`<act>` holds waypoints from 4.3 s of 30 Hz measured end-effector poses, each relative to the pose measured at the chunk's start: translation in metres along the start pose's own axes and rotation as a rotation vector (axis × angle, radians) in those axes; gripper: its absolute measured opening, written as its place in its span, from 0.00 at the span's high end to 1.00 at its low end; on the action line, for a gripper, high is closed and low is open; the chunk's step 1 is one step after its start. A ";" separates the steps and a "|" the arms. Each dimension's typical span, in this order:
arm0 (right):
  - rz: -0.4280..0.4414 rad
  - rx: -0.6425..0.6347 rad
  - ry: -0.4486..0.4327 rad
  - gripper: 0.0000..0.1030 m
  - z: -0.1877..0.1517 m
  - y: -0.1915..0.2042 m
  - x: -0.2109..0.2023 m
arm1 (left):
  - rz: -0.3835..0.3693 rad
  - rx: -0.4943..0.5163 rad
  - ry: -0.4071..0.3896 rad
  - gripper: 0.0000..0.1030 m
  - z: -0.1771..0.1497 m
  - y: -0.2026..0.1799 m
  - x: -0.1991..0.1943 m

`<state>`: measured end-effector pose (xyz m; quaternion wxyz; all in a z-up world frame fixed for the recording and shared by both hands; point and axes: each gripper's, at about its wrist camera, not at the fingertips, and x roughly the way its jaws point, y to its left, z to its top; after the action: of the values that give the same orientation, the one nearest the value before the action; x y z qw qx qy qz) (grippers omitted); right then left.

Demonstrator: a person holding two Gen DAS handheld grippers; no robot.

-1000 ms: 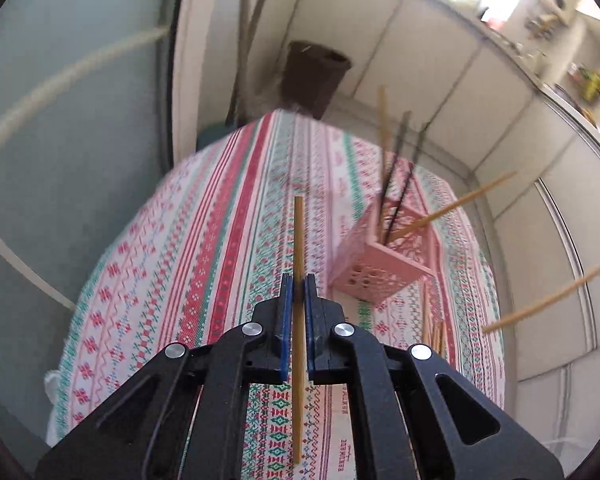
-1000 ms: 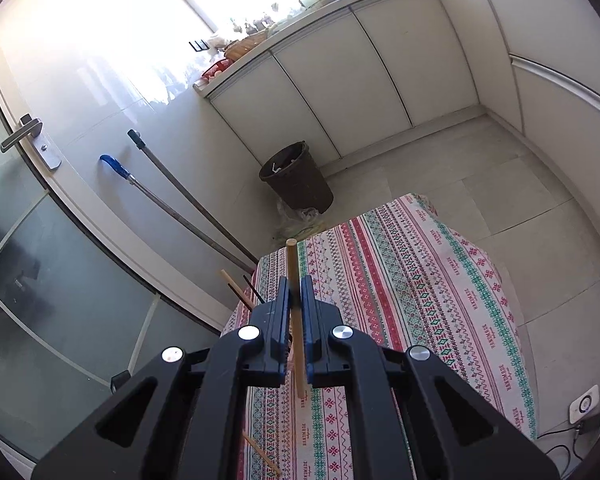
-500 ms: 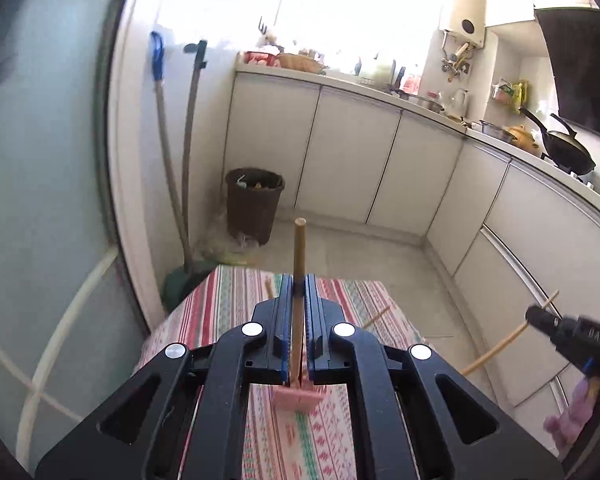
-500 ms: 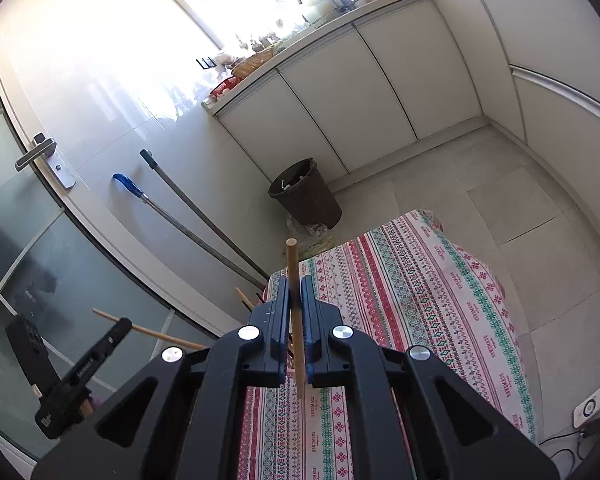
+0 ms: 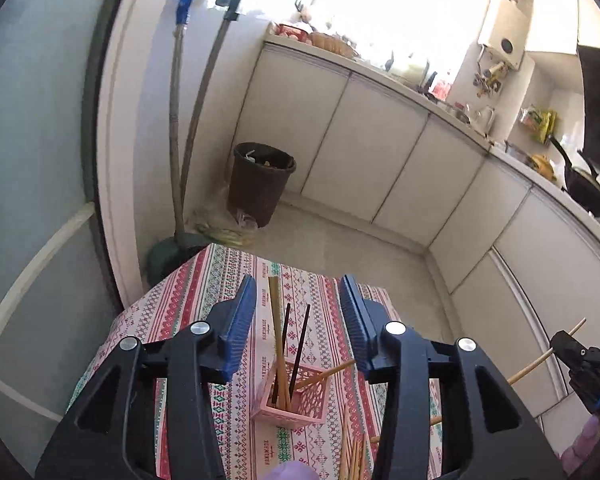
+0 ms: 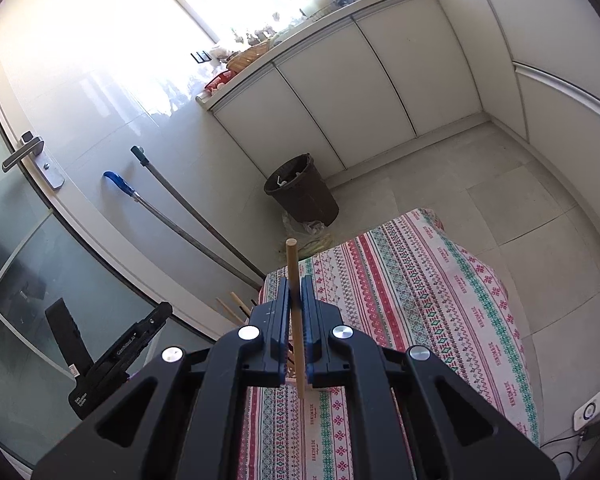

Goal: Organize utensils
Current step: 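Carry the chopstick over the basket and open the left tool while the right tool holds its chopstick, then open the right tool to drop its wooden chopstick into the pink basket, then lower the left tool onto a wooden chopstick on the table and close it, then lift the chopstick upright with the left tool while the right tool grasps wooden chopsticks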

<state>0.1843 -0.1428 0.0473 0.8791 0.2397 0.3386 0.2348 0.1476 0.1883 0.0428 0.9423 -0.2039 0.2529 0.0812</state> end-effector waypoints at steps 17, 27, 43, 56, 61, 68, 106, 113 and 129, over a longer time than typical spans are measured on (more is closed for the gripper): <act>-0.052 -0.069 0.022 0.91 -0.011 0.049 0.110 | 0.001 -0.067 0.066 0.50 0.000 0.033 0.007; -0.105 -0.176 0.000 0.79 -0.027 0.066 0.101 | -0.023 0.021 0.061 0.47 -0.011 0.007 0.001; -0.369 -0.272 -0.012 0.20 -0.069 0.034 0.067 | 0.115 0.145 0.078 0.07 -0.062 -0.029 0.010; -0.459 0.084 0.122 0.07 -0.089 -0.095 0.009 | 0.121 0.315 0.554 0.07 -0.157 -0.049 0.085; -0.400 0.228 0.143 0.07 -0.089 -0.125 -0.005 | 0.071 0.299 0.679 0.07 -0.191 -0.064 0.106; -0.330 0.322 0.197 0.07 -0.091 -0.144 -0.003 | 0.032 0.335 0.658 0.07 -0.209 -0.110 0.131; -0.157 0.388 0.431 0.07 -0.106 -0.154 0.059 | -0.024 0.362 0.591 0.96 -0.205 -0.080 0.133; -0.250 0.274 0.506 0.08 -0.127 -0.140 0.114 | -0.104 0.392 0.513 0.96 -0.188 -0.051 0.046; -0.420 0.043 0.556 0.64 -0.151 -0.120 0.179 | -0.201 0.350 0.414 0.96 -0.161 -0.019 -0.012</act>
<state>0.2257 -0.0932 -0.2078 0.7770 0.1103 0.6119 0.0979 0.0711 0.1017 -0.0715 0.8948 -0.0746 0.4285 -0.1010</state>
